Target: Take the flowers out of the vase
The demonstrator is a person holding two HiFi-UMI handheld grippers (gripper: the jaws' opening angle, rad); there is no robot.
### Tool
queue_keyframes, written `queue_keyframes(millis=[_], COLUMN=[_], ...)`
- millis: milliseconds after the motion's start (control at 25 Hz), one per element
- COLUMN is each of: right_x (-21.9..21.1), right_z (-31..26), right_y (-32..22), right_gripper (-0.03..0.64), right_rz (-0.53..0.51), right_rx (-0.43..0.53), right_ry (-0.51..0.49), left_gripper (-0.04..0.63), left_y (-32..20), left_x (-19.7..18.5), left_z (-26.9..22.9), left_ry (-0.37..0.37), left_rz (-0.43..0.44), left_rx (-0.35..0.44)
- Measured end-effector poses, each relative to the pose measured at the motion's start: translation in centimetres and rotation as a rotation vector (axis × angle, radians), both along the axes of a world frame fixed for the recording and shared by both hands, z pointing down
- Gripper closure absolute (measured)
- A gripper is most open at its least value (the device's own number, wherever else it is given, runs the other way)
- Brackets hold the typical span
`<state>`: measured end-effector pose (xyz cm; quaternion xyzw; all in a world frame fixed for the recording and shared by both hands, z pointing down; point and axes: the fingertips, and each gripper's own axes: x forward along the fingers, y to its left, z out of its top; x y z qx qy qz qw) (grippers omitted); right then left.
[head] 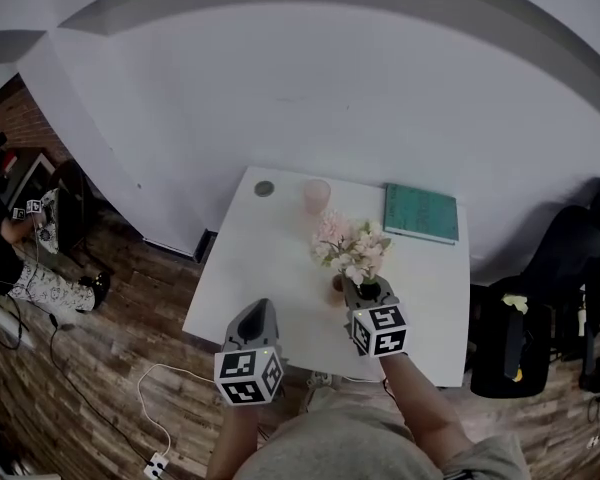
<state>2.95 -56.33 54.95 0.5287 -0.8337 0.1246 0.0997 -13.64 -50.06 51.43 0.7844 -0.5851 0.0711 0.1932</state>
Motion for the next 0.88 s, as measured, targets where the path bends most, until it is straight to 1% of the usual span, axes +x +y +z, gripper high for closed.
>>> queue_keyframes(millis=[360, 880], right_x=[-0.3, -0.6], right_z=[-3.5, -9.0], right_y=[0.0, 1.8], right_gripper=[0.583, 0.583], right_rz=[-0.018, -0.018], right_rx=[0.067, 0.183], right_ry=[-0.011, -0.031], left_gripper=[0.588, 0.588], left_y=[1.8, 7.0], left_x=[0.9, 1.2], left_z=[-0.4, -0.3], left_ry=[0.007, 0.014], left_rz=[0.013, 0.015], left_rx=[0.006, 0.010])
